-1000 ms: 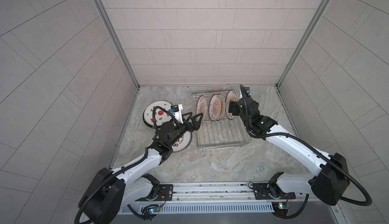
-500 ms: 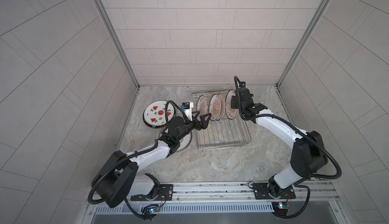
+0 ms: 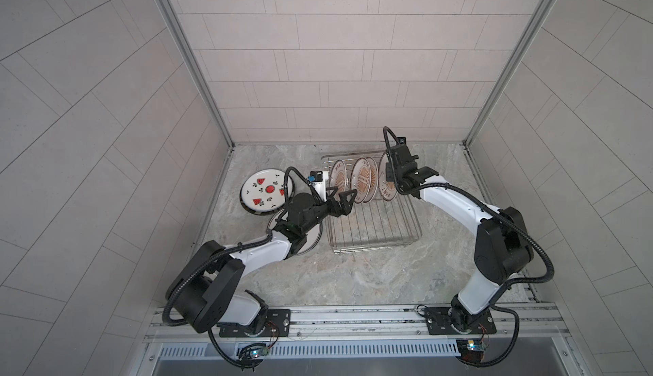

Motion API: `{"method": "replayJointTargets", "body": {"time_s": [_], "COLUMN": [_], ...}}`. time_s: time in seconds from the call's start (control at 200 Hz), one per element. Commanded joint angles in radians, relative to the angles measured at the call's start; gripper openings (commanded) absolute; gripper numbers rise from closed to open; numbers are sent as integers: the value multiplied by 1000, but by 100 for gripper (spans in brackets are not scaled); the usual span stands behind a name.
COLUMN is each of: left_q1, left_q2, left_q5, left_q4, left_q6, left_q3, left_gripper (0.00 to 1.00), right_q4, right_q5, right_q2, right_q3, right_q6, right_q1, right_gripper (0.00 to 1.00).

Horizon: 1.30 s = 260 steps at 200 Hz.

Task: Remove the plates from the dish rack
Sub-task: 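Close the right gripper on the sunburst plate rim and lift it out of the rack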

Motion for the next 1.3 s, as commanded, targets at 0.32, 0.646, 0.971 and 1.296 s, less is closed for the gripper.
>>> {"method": "replayJointTargets", "body": {"time_s": [0.32,0.646,0.971,1.296], "left_q1": [-2,-35,-124,-124], "left_q2": [-52,-113,-210,-248], "left_q5": [-37,-58,-280,-246], "left_q4": [95,-40,-248,-280], "left_q6": [-3,56,156,100], "left_q3": [-69,-45,-20,-18], "left_gripper": [100,100,100,100], "right_q4": [-46,7,-3,20], "right_q5": [222,269,419,458], "right_q2": [33,-77,-164,-310], "right_q3": [58,7,8,-45], "right_q6": [-14,-96,-132,-188], "right_q1": [72,123,181,249], "right_gripper": [9,8,6,6]}}
